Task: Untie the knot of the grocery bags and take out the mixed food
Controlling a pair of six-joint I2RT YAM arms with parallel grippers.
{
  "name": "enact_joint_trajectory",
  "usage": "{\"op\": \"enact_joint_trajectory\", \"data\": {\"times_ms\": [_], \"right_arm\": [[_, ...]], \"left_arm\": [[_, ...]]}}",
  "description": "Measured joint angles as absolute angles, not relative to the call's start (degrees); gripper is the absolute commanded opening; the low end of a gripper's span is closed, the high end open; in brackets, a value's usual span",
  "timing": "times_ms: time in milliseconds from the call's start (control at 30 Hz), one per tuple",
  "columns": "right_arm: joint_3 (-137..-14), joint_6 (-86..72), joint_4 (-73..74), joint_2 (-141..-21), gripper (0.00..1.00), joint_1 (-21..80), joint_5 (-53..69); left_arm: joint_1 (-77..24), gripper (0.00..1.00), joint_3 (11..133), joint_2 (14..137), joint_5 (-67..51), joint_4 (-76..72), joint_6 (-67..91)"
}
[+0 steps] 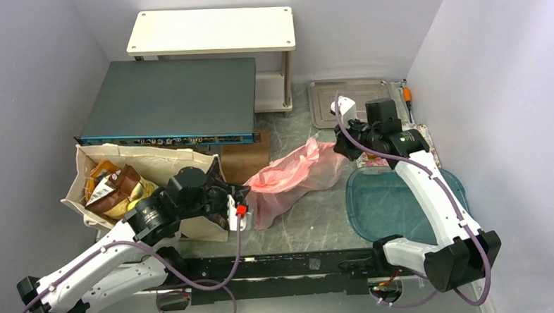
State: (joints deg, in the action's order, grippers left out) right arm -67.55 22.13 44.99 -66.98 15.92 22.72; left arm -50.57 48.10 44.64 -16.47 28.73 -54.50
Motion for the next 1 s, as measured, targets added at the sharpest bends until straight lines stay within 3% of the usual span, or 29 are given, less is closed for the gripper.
{"op": "enact_joint_trajectory", "data": {"times_ms": [300, 367, 467, 533, 767, 1000], "right_arm": [[-62.3, 16.9, 43.0, -61.8, 0.00, 13.5, 28.9], [-62.3, 16.5, 43.1, -61.6, 0.00, 13.4, 30.9], [-62.3, 15.3, 43.3, -61.7, 0.00, 13.2, 33.5], [-62.3, 13.8, 43.2, -61.7, 0.00, 13.1, 35.3], [-62.4, 6.1, 40.3, -61.7, 0.00, 13.2, 39.6], [-63.1, -1.3, 35.8, -61.0, 0.00, 13.2, 40.6]], "left_arm": [[-50.5, 0.02, 37.7, 41.3, -16.6, 32.3, -63.7], [-50.5, 0.22, 37.8, 41.2, -16.7, 32.8, -64.1], [-50.5, 0.70, 39.6, 41.7, -17.0, 34.0, -63.2], [-50.5, 0.80, 44.9, 44.4, -18.1, 36.5, -60.1], [-50.4, 0.84, 75.8, 63.5, -24.8, 42.4, -48.8], [-51.0, 0.79, 78.8, 70.8, -27.7, 43.8, -43.8]]}}
